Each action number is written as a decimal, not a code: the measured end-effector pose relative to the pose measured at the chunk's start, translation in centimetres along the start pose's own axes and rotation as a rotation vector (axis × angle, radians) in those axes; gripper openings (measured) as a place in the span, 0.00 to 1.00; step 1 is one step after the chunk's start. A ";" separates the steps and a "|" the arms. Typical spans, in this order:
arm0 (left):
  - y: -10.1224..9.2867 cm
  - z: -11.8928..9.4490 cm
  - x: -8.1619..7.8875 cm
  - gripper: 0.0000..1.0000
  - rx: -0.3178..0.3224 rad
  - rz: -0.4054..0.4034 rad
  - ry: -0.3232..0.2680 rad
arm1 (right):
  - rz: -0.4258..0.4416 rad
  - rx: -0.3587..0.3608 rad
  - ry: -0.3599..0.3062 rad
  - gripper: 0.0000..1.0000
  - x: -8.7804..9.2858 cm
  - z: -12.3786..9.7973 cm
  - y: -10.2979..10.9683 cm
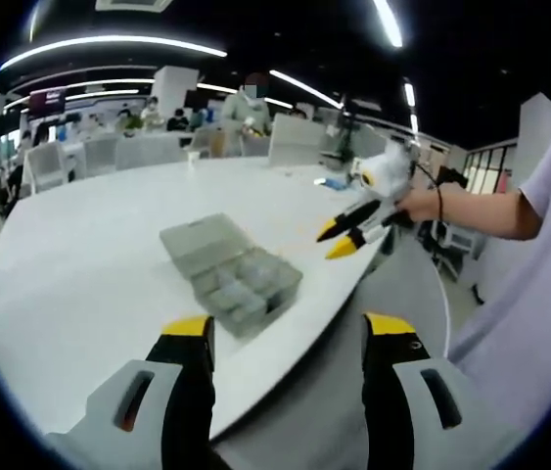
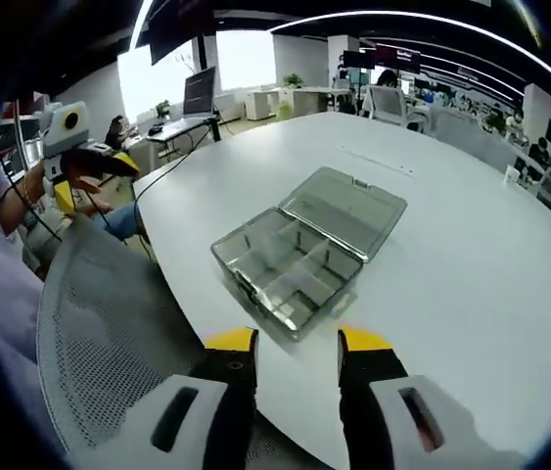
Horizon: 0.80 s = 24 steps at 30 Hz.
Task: Insert the divider into the dual guide fixture by aligning both edges with the guide slots and pushing it downward to the bottom, including one-sided entry, uneven engagement, binding, and posture correction.
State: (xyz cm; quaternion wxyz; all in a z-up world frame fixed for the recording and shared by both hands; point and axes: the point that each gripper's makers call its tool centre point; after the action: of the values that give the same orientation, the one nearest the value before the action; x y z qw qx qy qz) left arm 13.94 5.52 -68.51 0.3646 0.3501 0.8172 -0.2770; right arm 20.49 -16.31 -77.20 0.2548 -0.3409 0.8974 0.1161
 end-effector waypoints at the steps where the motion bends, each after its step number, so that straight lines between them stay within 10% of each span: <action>1: 0.0 0.0 -0.1 0.59 0.000 0.000 -0.001 | 0.017 0.012 0.007 0.29 0.2 0.1 -0.3; 24: 1.0 -0.5 0.1 0.59 -0.027 -0.024 -0.017 | 0.270 0.186 0.138 0.35 2.4 4.8 -6.1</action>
State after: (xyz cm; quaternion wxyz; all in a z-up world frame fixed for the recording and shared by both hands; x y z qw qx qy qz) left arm 14.42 6.51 -68.48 0.3727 0.3331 0.8219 -0.2730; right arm 24.90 -20.29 -82.77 0.2052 -0.1993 0.9573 0.0420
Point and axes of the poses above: the point that each gripper's makers call its tool centre point, and the gripper's own axes: z roughly forward along the fingers, y roughly to its left, x roughly out of its underside, and after that the axes turned 12 degrees about y, right-handed
